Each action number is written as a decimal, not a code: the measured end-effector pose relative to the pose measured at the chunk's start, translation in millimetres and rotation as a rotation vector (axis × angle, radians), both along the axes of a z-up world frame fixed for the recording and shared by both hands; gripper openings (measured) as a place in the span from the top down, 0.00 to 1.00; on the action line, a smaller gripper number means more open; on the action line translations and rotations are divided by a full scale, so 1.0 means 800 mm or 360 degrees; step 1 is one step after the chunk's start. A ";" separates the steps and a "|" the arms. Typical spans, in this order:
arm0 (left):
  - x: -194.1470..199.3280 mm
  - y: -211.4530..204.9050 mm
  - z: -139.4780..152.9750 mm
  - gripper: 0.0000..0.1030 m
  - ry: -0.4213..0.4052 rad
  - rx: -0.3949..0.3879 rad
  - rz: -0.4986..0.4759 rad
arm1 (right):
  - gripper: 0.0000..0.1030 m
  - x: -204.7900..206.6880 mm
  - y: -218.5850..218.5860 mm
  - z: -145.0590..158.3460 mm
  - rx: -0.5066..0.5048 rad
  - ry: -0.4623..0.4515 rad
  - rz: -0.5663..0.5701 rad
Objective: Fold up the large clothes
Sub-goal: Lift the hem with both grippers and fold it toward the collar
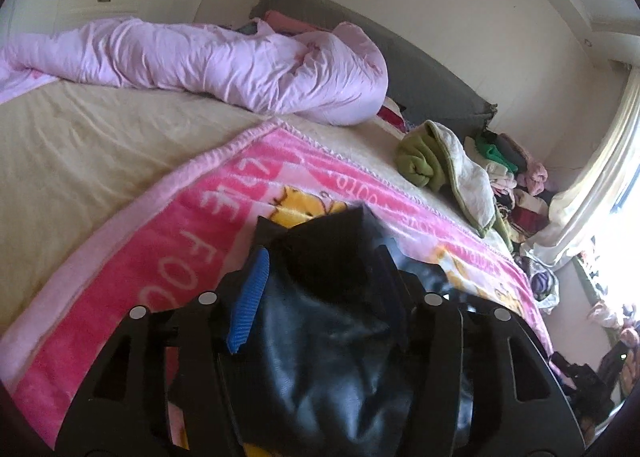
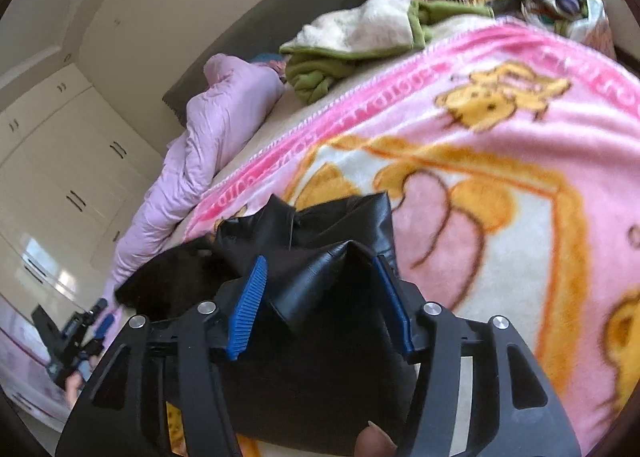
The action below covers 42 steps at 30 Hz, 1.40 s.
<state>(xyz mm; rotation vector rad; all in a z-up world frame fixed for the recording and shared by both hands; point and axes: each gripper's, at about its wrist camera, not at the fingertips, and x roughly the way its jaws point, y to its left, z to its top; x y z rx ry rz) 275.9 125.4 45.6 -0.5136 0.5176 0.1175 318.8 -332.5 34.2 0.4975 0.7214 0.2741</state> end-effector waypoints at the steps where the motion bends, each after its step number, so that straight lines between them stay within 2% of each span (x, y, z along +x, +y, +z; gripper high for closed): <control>1: -0.001 0.001 0.000 0.54 0.0001 0.0022 0.0012 | 0.44 -0.002 -0.001 0.004 -0.0055 -0.0020 -0.0005; 6: 0.000 0.009 -0.004 0.53 0.0038 0.0109 0.0062 | 0.31 -0.007 0.002 0.016 -0.0326 -0.0116 -0.0012; 8: 0.012 0.011 -0.014 0.48 0.0137 0.0154 0.0048 | 0.30 -0.003 0.006 0.014 -0.0412 -0.0126 0.0004; 11: 0.037 0.011 -0.036 0.48 0.0279 0.0205 0.0013 | 0.29 0.014 0.020 0.003 -0.0577 -0.0086 0.0054; 15: 0.066 0.005 -0.056 0.48 0.0396 0.0292 -0.0047 | 0.30 0.044 0.049 -0.016 -0.0809 -0.0064 0.0148; 18: 0.083 -0.001 -0.068 0.48 0.0450 0.0338 -0.0112 | 0.31 0.061 0.067 -0.026 -0.0874 -0.0071 0.0234; 19: 0.085 -0.004 -0.070 0.50 0.0456 0.0369 -0.0118 | 0.34 0.069 0.070 -0.032 -0.0888 -0.0053 0.0243; 20: 0.087 -0.008 -0.073 0.66 0.0455 0.0412 -0.0128 | 0.38 0.076 0.072 -0.039 -0.0913 -0.0035 0.0225; 21: 0.088 -0.010 -0.074 0.81 0.0452 0.0441 -0.0130 | 0.49 0.080 0.072 -0.043 -0.0911 -0.0021 0.0230; 22: 0.088 -0.013 -0.075 0.86 0.0450 0.0477 -0.0118 | 0.64 0.085 0.072 -0.049 -0.0882 -0.0005 0.0251; 23: 0.086 -0.013 -0.075 0.93 0.0436 0.0494 -0.0114 | 0.73 0.087 0.071 -0.053 -0.0859 -0.0001 0.0236; 24: 0.084 -0.011 -0.073 0.95 0.0414 0.0488 -0.0114 | 0.85 0.087 0.066 -0.056 -0.0826 -0.0007 0.0212; 25: 0.080 -0.008 -0.066 0.96 0.0372 0.0479 -0.0098 | 0.88 0.083 0.062 -0.052 -0.0777 -0.0033 0.0191; 29: 0.065 0.006 -0.022 0.97 0.0191 0.0363 -0.0077 | 0.94 0.065 0.041 -0.018 -0.0538 -0.0172 0.0114; 30: 0.063 0.003 -0.010 0.97 0.0160 0.0386 -0.0073 | 0.94 0.064 0.039 -0.005 -0.0497 -0.0212 0.0101; 33: 0.067 -0.001 0.010 0.97 0.0098 0.0404 -0.0046 | 0.94 0.068 0.043 0.020 -0.0492 -0.0268 0.0068; 36: 0.080 0.003 0.010 0.97 0.0101 0.0390 -0.0001 | 0.94 0.091 0.046 0.026 -0.0505 -0.0253 0.0029; 42: 0.104 0.006 -0.023 0.97 0.0188 0.0408 0.0035 | 0.94 0.115 0.047 -0.014 -0.0524 -0.0143 -0.0016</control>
